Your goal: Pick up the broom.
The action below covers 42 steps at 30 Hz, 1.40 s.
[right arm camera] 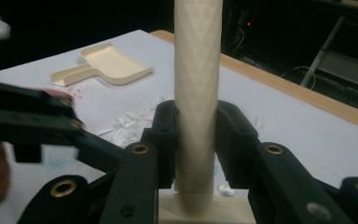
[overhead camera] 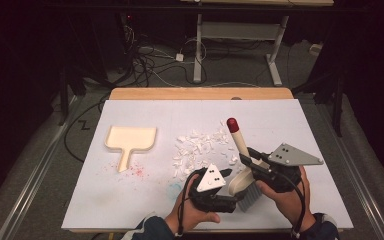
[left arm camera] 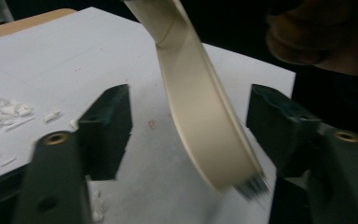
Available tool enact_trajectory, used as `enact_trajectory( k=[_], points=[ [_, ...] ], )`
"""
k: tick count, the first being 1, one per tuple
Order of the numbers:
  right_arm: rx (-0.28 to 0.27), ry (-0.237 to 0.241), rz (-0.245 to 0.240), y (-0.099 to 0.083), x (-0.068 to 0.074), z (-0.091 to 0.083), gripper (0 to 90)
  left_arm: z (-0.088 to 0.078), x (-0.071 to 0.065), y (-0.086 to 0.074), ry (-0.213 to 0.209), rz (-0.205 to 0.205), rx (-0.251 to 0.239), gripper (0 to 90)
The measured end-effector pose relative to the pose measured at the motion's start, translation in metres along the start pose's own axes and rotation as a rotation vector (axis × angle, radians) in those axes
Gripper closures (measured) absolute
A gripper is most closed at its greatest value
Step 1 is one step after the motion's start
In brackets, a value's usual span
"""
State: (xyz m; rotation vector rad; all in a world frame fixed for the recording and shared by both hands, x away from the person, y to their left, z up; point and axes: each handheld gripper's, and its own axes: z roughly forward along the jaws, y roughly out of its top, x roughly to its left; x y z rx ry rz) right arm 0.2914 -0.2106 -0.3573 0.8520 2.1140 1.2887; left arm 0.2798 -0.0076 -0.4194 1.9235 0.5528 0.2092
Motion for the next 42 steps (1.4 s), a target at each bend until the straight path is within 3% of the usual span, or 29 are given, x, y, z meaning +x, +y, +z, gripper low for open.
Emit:
enact_trajectory(
  k=[2, 3, 7, 11, 13, 14, 15, 16, 18, 19, 20, 21, 26, 27, 29, 32, 36, 39, 41, 42],
  points=[
    [0.002, 0.014, -0.019, -0.001, 0.009, 0.0, 71.7, 0.004, 0.005, -0.005, -0.047, -0.014, -0.023, 49.1],
    [-0.001, 0.018, -0.026, -0.001, 0.01, -0.001, 71.7, 0.003, 0.005, -0.006, -0.031, -0.014, -0.022, 54.6],
    [-0.017, 0.028, -0.027, 0.0, 0.012, -0.004, 71.3, -0.003, 0.016, -0.007, -0.009, -0.035, -0.012, 62.6],
    [-0.037, 0.091, -0.035, 0.001, 0.009, -0.007, 70.1, -0.017, 0.023, -0.002, -0.002, 0.028, 0.043, 64.8],
    [-0.045, 0.123, -0.061, 0.002, 0.009, -0.008, 61.9, -0.021, 0.024, -0.002, -0.012, 0.036, 0.05, 64.9],
    [-0.045, 0.123, -0.061, 0.002, 0.009, -0.008, 61.9, -0.024, 0.026, -0.001, -0.025, 0.05, 0.055, 64.9],
    [-0.044, 0.157, -0.08, 0.003, 0.007, -0.01, 53.1, -0.031, 0.028, 0.001, -0.061, 0.086, 0.082, 64.9],
    [-0.044, 0.157, -0.08, 0.003, 0.007, -0.01, 53.1, -0.031, 0.028, 0.001, -0.061, 0.086, 0.082, 64.8],
    [-0.016, 0.222, -0.135, 0.002, 0.005, -0.013, 44.9, -0.042, 0.03, -0.001, -0.081, 0.125, 0.109, 64.9],
    [-0.016, 0.222, -0.135, 0.002, 0.005, -0.013, 44.9, -0.042, 0.03, -0.001, -0.081, 0.125, 0.109, 64.8],
    [0.029, 0.268, -0.199, -0.002, 0.004, -0.011, 41.2, -0.049, 0.033, -0.004, -0.108, 0.147, 0.118, 64.8],
    [0.045, 0.288, -0.218, -0.005, 0.005, -0.01, 40.9, -0.051, 0.033, -0.005, -0.122, 0.153, 0.123, 64.8],
    [0.144, 0.397, -0.272, -0.022, 0.007, 0.008, 37.4, -0.057, 0.033, -0.009, -0.183, 0.202, 0.149, 64.8],
    [0.165, 0.44, -0.271, -0.026, 0.007, 0.013, 35.8, -0.058, 0.035, -0.011, -0.23, 0.205, 0.146, 64.8],
    [0.196, 0.516, -0.253, -0.033, 0.005, 0.023, 40.0, -0.057, 0.036, -0.012, -0.258, 0.199, 0.144, 64.8],
    [0.233, 0.58, -0.268, -0.041, 0.006, 0.033, 44.2, -0.055, 0.032, -0.012, -0.29, 0.235, 0.163, 64.7],
    [0.244, 0.682, -0.298, -0.044, 0.01, 0.035, 63.7, -0.054, 0.033, -0.012, -0.302, 0.236, 0.145, 62.1],
    [0.242, 0.686, -0.313, -0.044, 0.015, 0.034, 67.7, -0.055, 0.035, -0.012, -0.306, 0.223, 0.13, 56.9],
    [0.242, 0.662, -0.309, -0.042, 0.016, 0.033, 68.2, -0.059, 0.035, -0.012, -0.222, 0.248, 0.138, 50.2],
    [0.241, 0.651, -0.32, -0.041, 0.014, 0.032, 68.2, -0.061, 0.037, -0.013, -0.212, 0.245, 0.131, 47.1]
  ],
)
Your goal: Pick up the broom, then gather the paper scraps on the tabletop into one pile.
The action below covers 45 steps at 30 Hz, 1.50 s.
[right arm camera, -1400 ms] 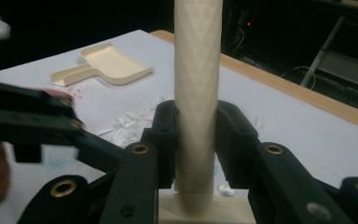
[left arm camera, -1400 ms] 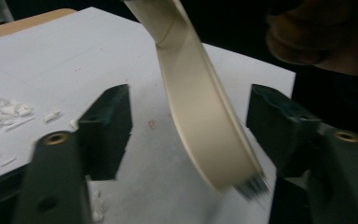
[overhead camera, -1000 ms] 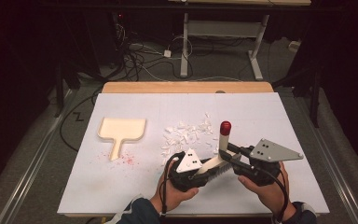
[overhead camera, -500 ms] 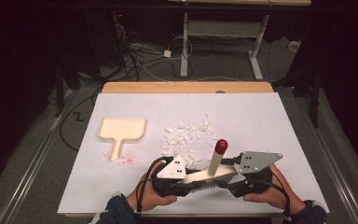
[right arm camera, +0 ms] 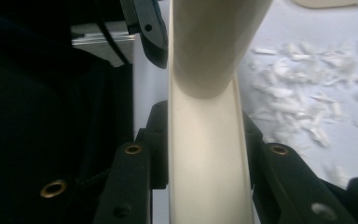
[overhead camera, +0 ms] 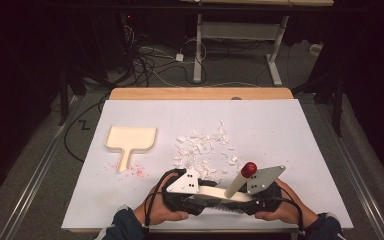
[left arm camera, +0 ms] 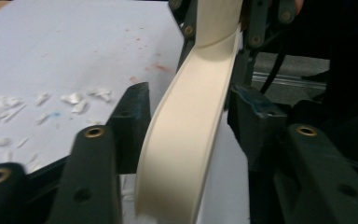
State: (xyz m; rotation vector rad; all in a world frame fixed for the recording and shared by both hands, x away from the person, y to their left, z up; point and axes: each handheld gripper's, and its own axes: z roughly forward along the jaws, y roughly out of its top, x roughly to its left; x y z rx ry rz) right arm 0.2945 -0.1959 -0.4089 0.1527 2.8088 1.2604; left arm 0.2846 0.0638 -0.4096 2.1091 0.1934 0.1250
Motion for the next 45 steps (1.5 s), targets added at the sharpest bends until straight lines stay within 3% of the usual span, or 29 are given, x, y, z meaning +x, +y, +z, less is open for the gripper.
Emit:
enact_trajectory(
  k=[4, 5, 6, 8, 9, 10, 11, 12, 14, 15, 17, 20, 22, 25, 30, 32, 33, 35, 36, 38, 40, 42, 44, 45],
  points=[
    [-0.019, -0.043, 0.029, -0.001, -0.004, -0.008, 68.2, -0.014, 0.004, -0.009, 0.134, -0.001, 0.034, 38.1],
    [-0.026, -0.065, 0.041, -0.001, -0.005, -0.01, 68.2, -0.018, 0.005, -0.013, 0.203, 0.0, 0.053, 32.5],
    [-0.03, -0.083, 0.051, -0.001, -0.007, -0.012, 68.2, -0.022, 0.006, -0.018, 0.244, -0.005, 0.064, 26.3],
    [-0.043, -0.108, 0.067, -0.001, -0.01, -0.017, 68.2, -0.032, 0.008, -0.029, 0.307, -0.021, 0.076, 26.1],
    [-0.049, -0.118, 0.072, -0.001, -0.011, -0.02, 68.2, -0.032, 0.008, -0.029, 0.307, -0.021, 0.076, 23.5],
    [-0.053, -0.129, 0.071, -0.001, -0.012, -0.022, 68.2, -0.042, 0.01, -0.041, 0.376, -0.039, 0.085, 21.7],
    [-0.061, -0.145, 0.079, -0.001, -0.013, -0.025, 68.2, -0.046, 0.01, -0.048, 0.408, -0.041, 0.087, 21.2],
    [-0.061, -0.145, 0.079, -0.001, -0.013, -0.025, 68.2, -0.046, 0.01, -0.048, 0.408, -0.041, 0.087, 20.6],
    [-0.061, -0.181, 0.08, -0.002, -0.016, -0.033, 68.3, -0.057, 0.011, -0.067, 0.502, -0.033, 0.118, 19.5],
    [-0.066, -0.193, 0.091, -0.002, -0.016, -0.035, 68.2, -0.06, 0.01, -0.073, 0.526, -0.034, 0.131, 18.6],
    [-0.073, -0.214, 0.103, -0.002, -0.017, -0.04, 68.2, -0.062, 0.01, -0.079, 0.55, -0.035, 0.142, 18.4],
    [-0.077, -0.243, 0.114, -0.001, -0.018, -0.043, 68.2, -0.072, 0.009, -0.092, 0.574, -0.076, 0.137, 17.4],
    [-0.094, -0.288, 0.155, -0.001, -0.019, -0.047, 68.2, -0.083, 0.006, -0.1, 0.584, -0.1, 0.117, 17.5],
    [-0.114, -0.301, 0.175, -0.001, -0.02, -0.051, 68.3, -0.088, 0.004, -0.105, 0.594, -0.111, 0.112, 17.5],
    [-0.089, -0.402, 0.208, 0.002, -0.024, -0.058, 68.2, -0.095, 0.001, -0.119, 0.617, -0.126, 0.142, 17.5],
    [-0.085, -0.435, 0.242, -0.002, -0.033, -0.063, 68.2, -0.098, 0.002, -0.124, 0.624, -0.143, 0.144, 17.5],
    [-0.079, -0.46, 0.249, -0.003, -0.036, -0.064, 68.3, -0.101, 0.004, -0.13, 0.625, -0.171, 0.151, 17.5],
    [-0.068, -0.483, 0.25, -0.005, -0.039, -0.066, 68.2, -0.101, 0.005, -0.133, 0.635, -0.167, 0.155, 17.5],
    [-0.052, -0.536, 0.267, -0.009, -0.045, -0.067, 68.3, -0.102, 0.005, -0.135, 0.636, -0.174, 0.161, 17.5],
    [-0.045, -0.549, 0.279, -0.011, -0.049, -0.068, 68.3, -0.102, 0.004, -0.136, 0.633, -0.176, 0.162, 17.5],
    [-0.039, -0.575, 0.297, -0.014, -0.058, -0.07, 68.3, -0.102, 0.003, -0.136, 0.635, -0.172, 0.161, 17.4],
    [-0.009, -0.632, 0.305, -0.017, -0.068, -0.07, 68.4, -0.101, 0.002, -0.136, 0.631, -0.171, 0.162, 17.5],
    [0.008, -0.691, 0.334, -0.021, -0.087, -0.068, 68.4, -0.099, 0.002, -0.136, 0.629, -0.171, 0.174, 17.4],
    [0.008, -0.691, 0.334, -0.021, -0.087, -0.068, 68.4, -0.098, 0.002, -0.136, 0.628, -0.172, 0.177, 17.4]
  ],
)
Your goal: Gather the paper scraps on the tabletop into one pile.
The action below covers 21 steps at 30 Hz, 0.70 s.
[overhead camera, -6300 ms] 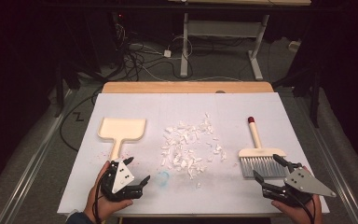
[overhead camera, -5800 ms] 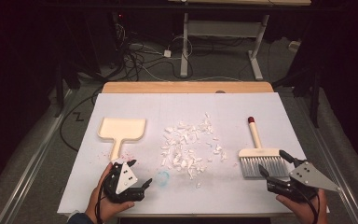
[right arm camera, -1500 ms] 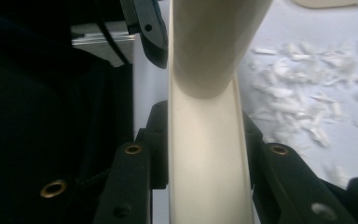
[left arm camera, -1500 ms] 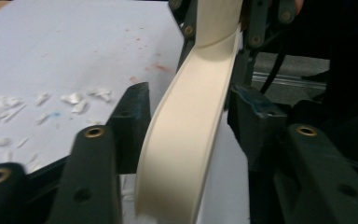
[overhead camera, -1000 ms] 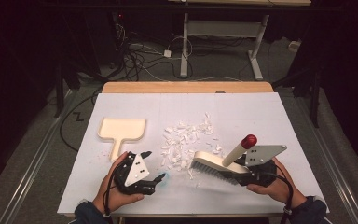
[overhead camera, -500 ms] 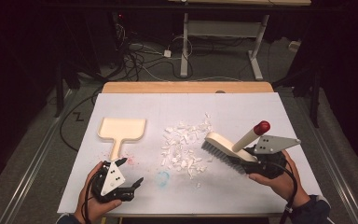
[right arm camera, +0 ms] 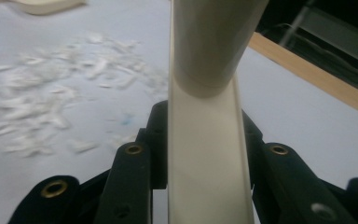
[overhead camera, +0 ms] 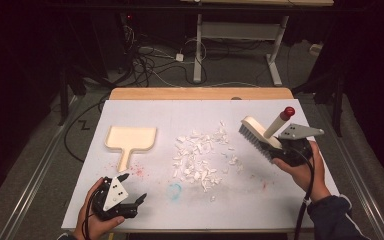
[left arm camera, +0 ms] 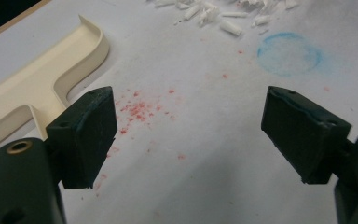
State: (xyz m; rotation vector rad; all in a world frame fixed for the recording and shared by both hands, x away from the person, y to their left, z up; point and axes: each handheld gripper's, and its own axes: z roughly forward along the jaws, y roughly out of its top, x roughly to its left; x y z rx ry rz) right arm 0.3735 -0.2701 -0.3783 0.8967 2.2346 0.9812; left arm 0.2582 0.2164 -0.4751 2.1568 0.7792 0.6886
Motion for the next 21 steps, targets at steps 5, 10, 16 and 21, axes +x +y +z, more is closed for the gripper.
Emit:
enact_trajectory(
  k=[5, 10, 16, 21],
  points=[
    [0.048, -0.068, 0.017, 0.007, -0.022, 0.042, 68.4, 0.002, -0.001, -0.001, -0.007, -0.003, 0.013, 17.4],
    [0.112, -0.136, -0.027, 0.018, -0.026, 0.085, 68.4, 0.002, -0.002, -0.001, 0.003, -0.007, 0.015, 17.5],
    [0.154, -0.169, -0.091, 0.027, -0.012, 0.133, 68.4, 0.003, -0.004, -0.002, -0.005, 0.004, 0.028, 17.5],
    [0.165, -0.158, -0.146, 0.035, -0.001, 0.147, 68.5, 0.004, -0.006, -0.003, -0.005, 0.019, 0.042, 17.4]
  ],
)
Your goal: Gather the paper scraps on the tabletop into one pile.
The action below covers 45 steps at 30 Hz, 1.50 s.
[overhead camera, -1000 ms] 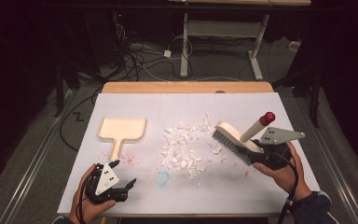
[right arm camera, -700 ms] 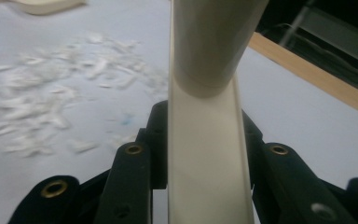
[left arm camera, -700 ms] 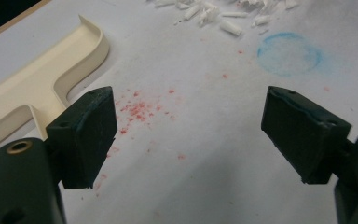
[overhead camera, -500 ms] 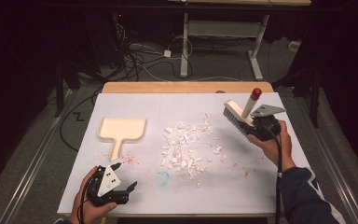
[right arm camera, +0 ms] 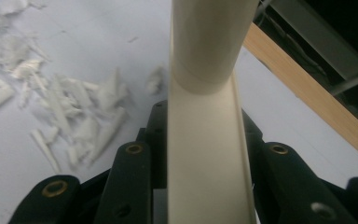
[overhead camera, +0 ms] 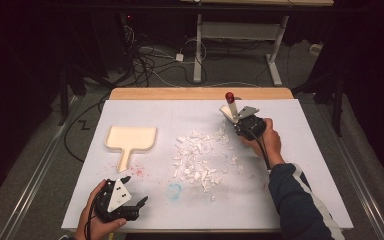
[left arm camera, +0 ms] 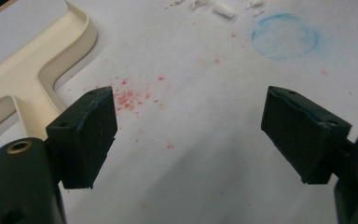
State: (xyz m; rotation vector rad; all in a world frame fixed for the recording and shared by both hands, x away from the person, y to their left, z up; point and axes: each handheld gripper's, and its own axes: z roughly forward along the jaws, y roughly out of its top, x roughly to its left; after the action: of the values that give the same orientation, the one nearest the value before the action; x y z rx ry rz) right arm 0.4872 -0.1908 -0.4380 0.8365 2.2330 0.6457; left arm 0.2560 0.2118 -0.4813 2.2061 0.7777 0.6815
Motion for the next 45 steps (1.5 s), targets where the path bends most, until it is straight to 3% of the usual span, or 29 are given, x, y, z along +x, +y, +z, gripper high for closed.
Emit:
enact_trajectory(
  k=[1, 3, 6, 7, 8, 9, 10, 11, 14, 16, 17, 19, 21, 22, 26, 27, 28, 30, 32, 33, 35, 37, 38, 39, 42, 44, 45],
  points=[
    [-0.013, 0.039, -0.018, 0.002, 0.006, 0.002, 68.4, 0.0, 0.0, 0.0, -0.002, 0.003, 0.002, 17.5],
    [-0.017, 0.05, -0.029, 0.003, 0.01, 0.001, 68.4, 0.0, -0.002, -0.001, -0.013, -0.008, 0.008, 17.5],
    [-0.055, 0.122, -0.069, 0.002, 0.021, -0.004, 68.3, 0.0, -0.002, -0.001, -0.019, -0.009, 0.009, 17.5],
    [-0.065, 0.153, -0.08, 0.002, 0.026, -0.007, 68.2, 0.0, -0.002, -0.001, -0.019, -0.002, 0.003, 17.5],
    [-0.087, 0.221, -0.1, -0.001, 0.036, -0.015, 68.2, 0.0, -0.002, 0.0, -0.016, -0.002, 0.002, 17.5],
    [-0.087, 0.221, -0.1, -0.001, 0.036, -0.015, 68.2, -0.001, -0.002, 0.001, -0.016, 0.002, -0.001, 17.5],
    [-0.092, 0.232, -0.131, -0.003, 0.042, -0.02, 68.1, -0.001, -0.003, 0.001, -0.018, 0.002, -0.003, 17.5],
    [-0.113, 0.285, -0.159, -0.008, 0.053, -0.031, 68.1, -0.001, -0.004, 0.001, -0.023, -0.006, 0.004, 17.5],
    [-0.128, 0.325, -0.183, -0.011, 0.061, -0.043, 68.1, 0.0, -0.006, 0.002, -0.031, -0.006, 0.005, 17.5],
    [-0.171, 0.36, -0.186, -0.016, 0.066, -0.062, 68.4, 0.0, -0.006, 0.003, -0.04, -0.011, 0.002, 17.5],
    [-0.171, 0.36, -0.186, -0.016, 0.066, -0.062, 68.4, 0.0, -0.007, 0.004, -0.043, -0.012, -0.002, 17.5],
    [-0.209, 0.355, -0.139, -0.018, 0.062, -0.076, 68.4, -0.001, -0.008, 0.005, -0.044, -0.011, -0.013, 17.5],
    [-0.231, 0.31, -0.103, -0.018, 0.051, -0.098, 68.4, -0.001, -0.008, 0.006, -0.045, -0.014, -0.017, 17.5],
    [-0.231, 0.31, -0.103, -0.018, 0.051, -0.098, 68.4, -0.001, -0.008, 0.006, -0.044, -0.013, -0.013, 17.5],
    [-0.244, 0.243, -0.034, -0.027, 0.034, -0.125, 68.3, 0.001, -0.009, 0.006, -0.048, -0.005, -0.003, 17.5],
    [-0.21, 0.201, -0.013, -0.036, 0.029, -0.133, 68.3, 0.001, -0.009, 0.007, -0.047, 0.0, 0.002, 17.5],
    [-0.21, 0.201, -0.013, -0.036, 0.029, -0.133, 68.3, 0.001, -0.009, 0.007, -0.045, 0.002, 0.004, 17.5],
    [-0.168, 0.155, -0.005, -0.046, 0.025, -0.138, 68.3, 0.001, -0.01, 0.007, -0.044, 0.008, 0.005, 17.5],
    [-0.079, 0.107, 0.017, -0.066, 0.024, -0.141, 68.4, 0.001, -0.01, 0.007, -0.043, 0.011, 0.007, 17.5],
    [-0.079, 0.107, 0.017, -0.066, 0.024, -0.141, 68.4, 0.001, -0.01, 0.007, -0.042, 0.013, 0.008, 17.5],
    [-0.009, 0.117, 0.041, -0.086, 0.027, -0.14, 68.4, 0.002, -0.01, 0.007, -0.043, 0.013, 0.009, 17.5],
    [0.015, 0.119, 0.049, -0.091, 0.029, -0.139, 68.4, 0.003, -0.011, 0.009, -0.042, 0.007, 0.013, 17.5],
    [0.025, 0.169, 0.077, -0.097, 0.037, -0.137, 68.4, 0.003, -0.011, 0.01, -0.044, -0.002, 0.011, 18.3],
    [0.024, 0.197, 0.087, -0.097, 0.043, -0.137, 68.2, 0.002, -0.011, 0.011, -0.053, -0.01, 0.003, 18.3],
    [0.029, 0.179, 0.043, -0.091, 0.06, -0.139, 68.3, 0.001, -0.012, 0.014, -0.07, -0.022, -0.022, 18.3],
    [0.005, 0.234, 0.048, -0.078, 0.08, -0.136, 68.2, 0.002, -0.012, 0.016, -0.072, -0.011, -0.034, 18.3],
    [0.005, 0.234, 0.048, -0.078, 0.08, -0.136, 68.2, 0.002, -0.013, 0.016, -0.076, -0.008, -0.037, 18.3]
  ],
)
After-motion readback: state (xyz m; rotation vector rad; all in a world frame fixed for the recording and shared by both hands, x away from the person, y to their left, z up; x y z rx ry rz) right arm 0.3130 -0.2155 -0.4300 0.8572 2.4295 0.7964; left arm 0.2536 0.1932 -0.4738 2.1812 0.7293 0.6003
